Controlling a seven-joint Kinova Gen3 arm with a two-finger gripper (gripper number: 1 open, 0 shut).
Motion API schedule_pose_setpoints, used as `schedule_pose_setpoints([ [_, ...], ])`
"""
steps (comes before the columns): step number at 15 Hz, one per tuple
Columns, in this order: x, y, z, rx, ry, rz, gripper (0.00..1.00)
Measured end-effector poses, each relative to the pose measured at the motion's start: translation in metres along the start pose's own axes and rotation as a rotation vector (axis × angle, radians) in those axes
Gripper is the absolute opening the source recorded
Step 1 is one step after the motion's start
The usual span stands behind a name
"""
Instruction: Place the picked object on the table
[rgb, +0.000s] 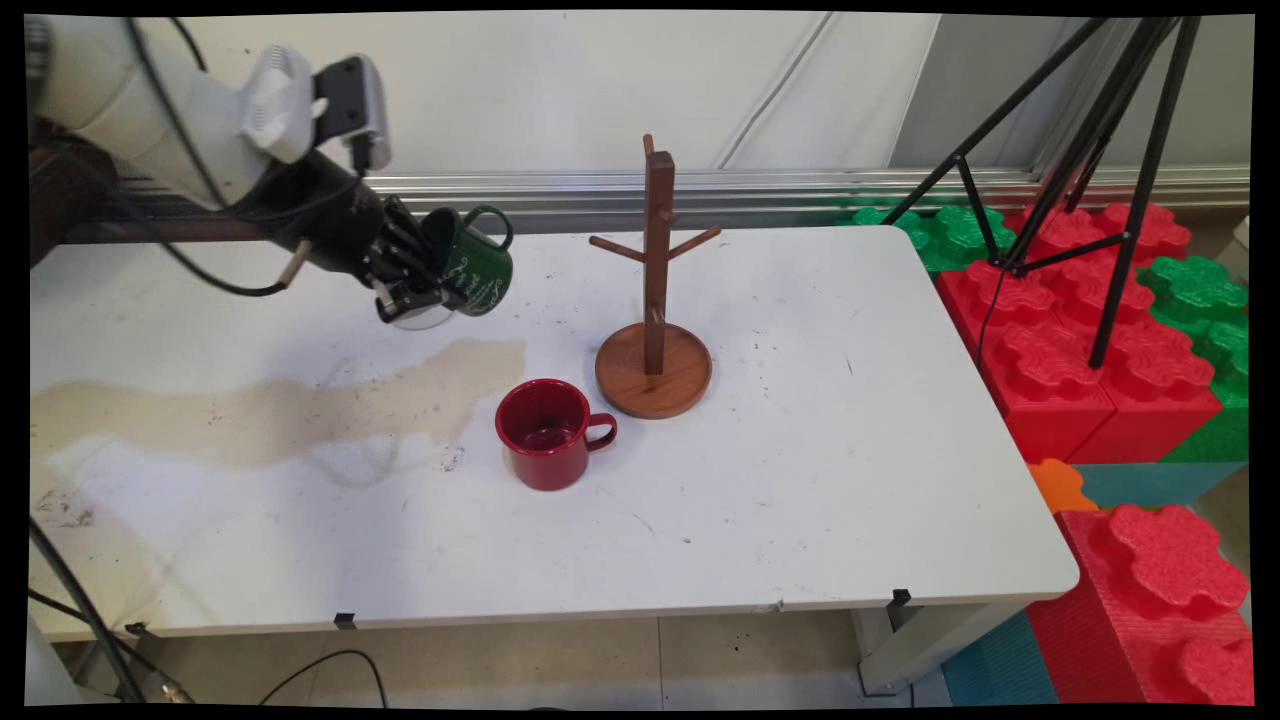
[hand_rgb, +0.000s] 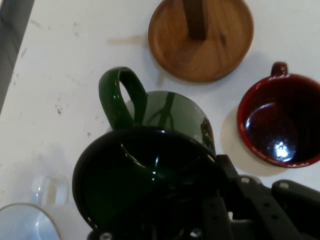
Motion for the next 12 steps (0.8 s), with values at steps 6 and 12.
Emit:
schedule_pose_setpoints([
  [6, 0.023, -0.024, 0.039, -0.003, -0.123, 0.039, 0.00],
  [12, 0.034, -0.035, 0.074, -0.023, -0.233, 0.058, 0.00],
])
